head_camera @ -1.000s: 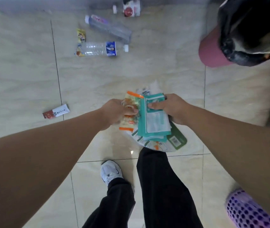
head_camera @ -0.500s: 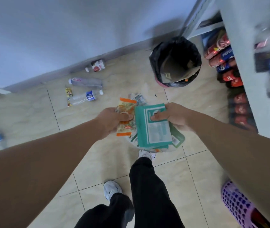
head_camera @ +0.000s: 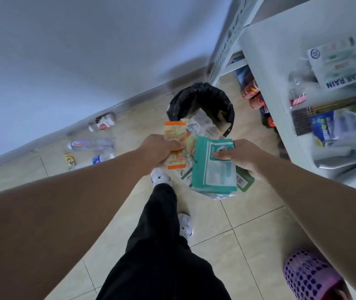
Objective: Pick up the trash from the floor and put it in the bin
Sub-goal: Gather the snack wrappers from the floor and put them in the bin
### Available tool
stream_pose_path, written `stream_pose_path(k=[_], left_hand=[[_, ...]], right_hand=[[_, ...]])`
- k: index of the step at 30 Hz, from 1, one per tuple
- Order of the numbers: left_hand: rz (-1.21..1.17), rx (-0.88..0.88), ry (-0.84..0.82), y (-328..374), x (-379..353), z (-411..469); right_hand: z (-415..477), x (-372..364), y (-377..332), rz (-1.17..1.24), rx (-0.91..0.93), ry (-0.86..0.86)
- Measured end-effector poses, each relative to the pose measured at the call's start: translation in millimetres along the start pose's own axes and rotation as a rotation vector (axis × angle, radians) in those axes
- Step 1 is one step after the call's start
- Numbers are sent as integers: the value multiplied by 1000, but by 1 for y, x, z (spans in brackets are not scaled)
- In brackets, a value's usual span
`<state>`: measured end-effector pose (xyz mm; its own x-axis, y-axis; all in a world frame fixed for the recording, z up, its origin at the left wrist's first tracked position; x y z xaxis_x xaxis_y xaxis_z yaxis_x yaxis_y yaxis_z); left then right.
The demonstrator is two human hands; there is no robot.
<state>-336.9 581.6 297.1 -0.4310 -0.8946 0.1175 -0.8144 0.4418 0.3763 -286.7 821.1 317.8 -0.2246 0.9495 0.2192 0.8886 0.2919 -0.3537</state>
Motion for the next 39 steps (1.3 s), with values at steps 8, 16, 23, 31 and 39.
stream_pose_path(k=[8, 16, 23, 31, 39], left_hand=[[162, -83, 176, 69, 11, 76], [207, -84, 283, 81, -1, 118], [330, -102, 165, 84, -44, 156], [591, -296, 182, 86, -47, 145], [872, -373, -29, 76, -83, 167]], right_hand=[[63, 43, -16, 205, -115, 155], [117, 45, -13, 325, -228, 248], [170, 27, -28, 467, -192, 136], [171, 46, -39, 59, -19, 235], [182, 13, -67, -114, 111, 85]])
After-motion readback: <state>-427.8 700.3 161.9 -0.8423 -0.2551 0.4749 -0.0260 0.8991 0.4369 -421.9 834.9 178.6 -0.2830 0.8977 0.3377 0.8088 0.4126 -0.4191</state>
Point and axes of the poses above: each hand's wrist, its own z-axis towards the middle knuckle, its own x-axis out of the back of the hand, y = z × x, the point moved 6 cm from there along z, towards the middle knuckle, and after that the axes turned 4 degrees about z, right-handed, at the moved point
